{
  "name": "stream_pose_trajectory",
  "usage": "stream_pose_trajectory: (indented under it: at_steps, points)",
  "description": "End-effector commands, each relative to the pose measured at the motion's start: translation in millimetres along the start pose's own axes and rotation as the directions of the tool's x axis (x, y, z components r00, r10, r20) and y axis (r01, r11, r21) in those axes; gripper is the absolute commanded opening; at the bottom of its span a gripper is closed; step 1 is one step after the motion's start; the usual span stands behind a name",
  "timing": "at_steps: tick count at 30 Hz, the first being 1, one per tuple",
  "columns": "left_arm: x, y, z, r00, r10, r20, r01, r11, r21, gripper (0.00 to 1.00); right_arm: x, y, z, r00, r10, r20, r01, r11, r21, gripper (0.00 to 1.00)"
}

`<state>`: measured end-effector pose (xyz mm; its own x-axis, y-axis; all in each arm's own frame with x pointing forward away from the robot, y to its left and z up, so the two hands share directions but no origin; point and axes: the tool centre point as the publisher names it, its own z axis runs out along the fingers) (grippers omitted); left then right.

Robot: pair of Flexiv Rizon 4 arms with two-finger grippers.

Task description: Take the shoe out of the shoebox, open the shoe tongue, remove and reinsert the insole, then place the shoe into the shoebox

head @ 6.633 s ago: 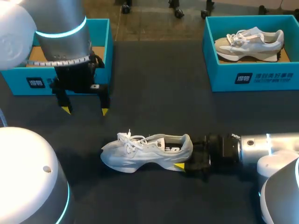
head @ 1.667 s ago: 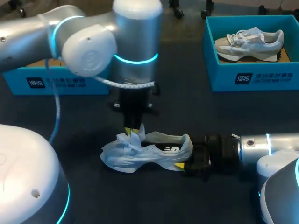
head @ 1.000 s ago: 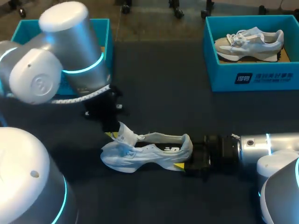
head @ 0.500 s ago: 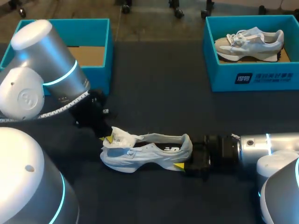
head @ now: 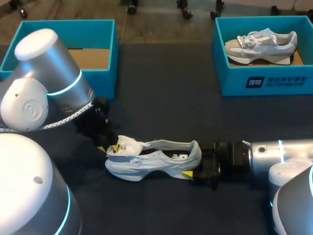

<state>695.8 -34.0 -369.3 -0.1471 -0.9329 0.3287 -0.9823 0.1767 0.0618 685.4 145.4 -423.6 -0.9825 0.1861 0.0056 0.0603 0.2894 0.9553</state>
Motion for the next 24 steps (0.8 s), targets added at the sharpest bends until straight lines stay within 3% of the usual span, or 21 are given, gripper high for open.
stream_pose_trajectory:
  at_steps: [1, 3, 7, 15, 20, 24]
  points:
    - [-3.6, -3.4, -19.0, 1.0, 0.016, -0.016, -0.017, 0.998, -0.061, 0.87, -0.5, -1.6, 4.2, 1.0, -0.001, 0.003, 0.001, 1.0, 0.003, 0.0]
    - [-6.5, -5.4, -28.1, 0.999, 0.036, -0.018, -0.037, 0.996, -0.08, 0.88, -0.5, -1.6, 4.2, 1.0, -0.001, 0.003, 0.001, 1.0, 0.003, 0.0]
    - [-8.9, -9.1, -43.6, 0.997, 0.073, 0.014, -0.073, 0.996, -0.043, 0.98, -0.5, -1.6, 4.2, 1.0, -0.001, 0.003, 0.001, 1.0, 0.003, 0.0]
    - [6.8, -20.4, -65.3, 0.994, 0.094, 0.064, -0.094, 0.996, -0.001, 0.98, -0.5, -1.6, 4.2, 1.0, -0.001, 0.003, 0.001, 1.0, 0.003, 0.0]
    - [24.5, -29.7, -81.6, 0.985, 0.134, 0.111, -0.139, 0.99, 0.038, 0.72, -0.5, -1.6, 4.2, 1.0, -0.001, 0.003, 0.001, 1.0, 0.003, 0.0]
    - [34.1, -39.9, -98.5, 0.972, 0.202, 0.123, -0.199, 0.979, -0.037, 0.88, -0.5, -1.6, 4.2, 1.0, -0.001, 0.003, 0.001, 1.0, 0.003, 0.0]
